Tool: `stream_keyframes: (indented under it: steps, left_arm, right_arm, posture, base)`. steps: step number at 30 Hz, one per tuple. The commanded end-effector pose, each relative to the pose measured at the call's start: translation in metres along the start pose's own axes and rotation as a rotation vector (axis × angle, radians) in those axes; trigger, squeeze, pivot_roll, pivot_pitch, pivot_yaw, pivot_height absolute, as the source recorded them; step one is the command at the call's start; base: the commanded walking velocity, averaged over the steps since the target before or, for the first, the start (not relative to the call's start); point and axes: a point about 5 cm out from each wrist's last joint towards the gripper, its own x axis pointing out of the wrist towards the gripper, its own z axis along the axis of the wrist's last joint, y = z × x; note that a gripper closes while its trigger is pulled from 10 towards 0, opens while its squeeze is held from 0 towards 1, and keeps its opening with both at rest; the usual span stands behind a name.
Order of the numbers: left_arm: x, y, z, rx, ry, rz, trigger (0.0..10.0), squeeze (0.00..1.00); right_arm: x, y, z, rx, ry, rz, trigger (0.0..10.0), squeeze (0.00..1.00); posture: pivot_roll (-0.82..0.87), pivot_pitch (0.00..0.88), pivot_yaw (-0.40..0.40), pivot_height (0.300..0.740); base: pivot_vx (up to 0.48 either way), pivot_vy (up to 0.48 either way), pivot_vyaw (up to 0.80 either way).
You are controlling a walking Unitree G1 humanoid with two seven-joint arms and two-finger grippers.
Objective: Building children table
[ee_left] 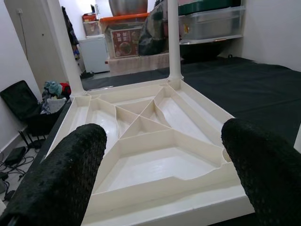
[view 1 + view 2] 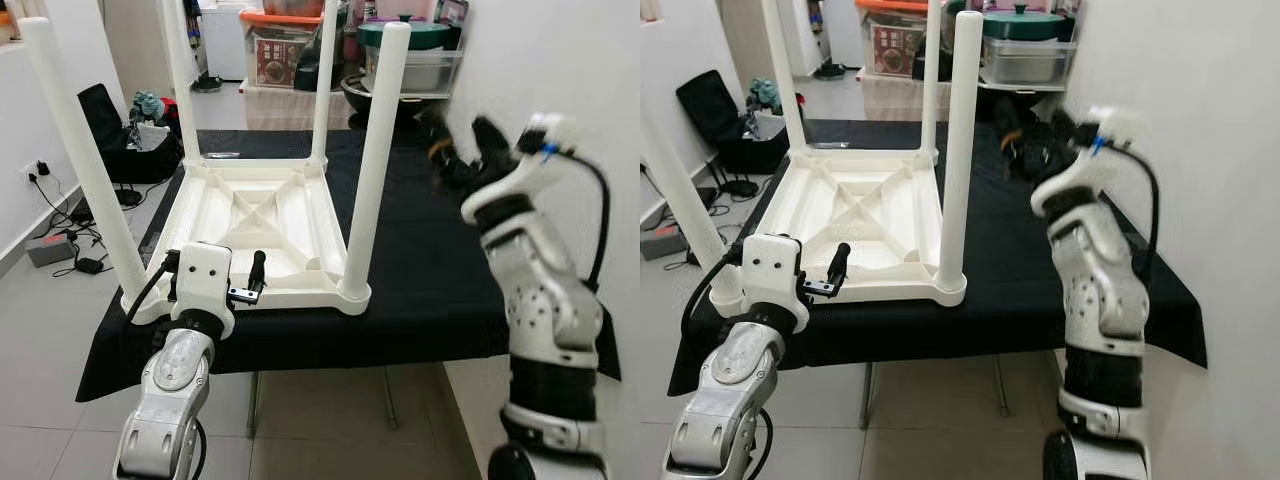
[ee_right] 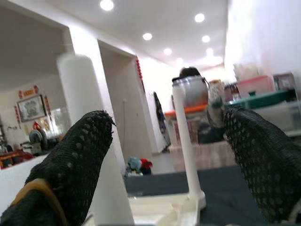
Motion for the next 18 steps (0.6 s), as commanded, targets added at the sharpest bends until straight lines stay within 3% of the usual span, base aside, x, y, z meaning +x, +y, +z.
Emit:
stream_keyframes:
  steps: [1,18]
  left_arm:
    - [-0.001,-0.001,-0.004,0.001,0.013,-0.001,10.0,0.0]
    - [-0.001,-0.003,-0.005,0.012,0.01,-0.006,10.0,0.0]
  right_arm:
    - [0.005,0.006,0.002,0.009,0.002,0.042,10.0,0.0]
    - [0.035,0.035,-0.007,0.052,0.037,0.055,10.0,0.0]
  posture:
    - [0.09,0.0,-0.08,0.74]
    - [0.09,0.0,-0.081,0.74]
  base:
    - [0.0,0.0,0.0]
    - [0.0,0.0,0.0]
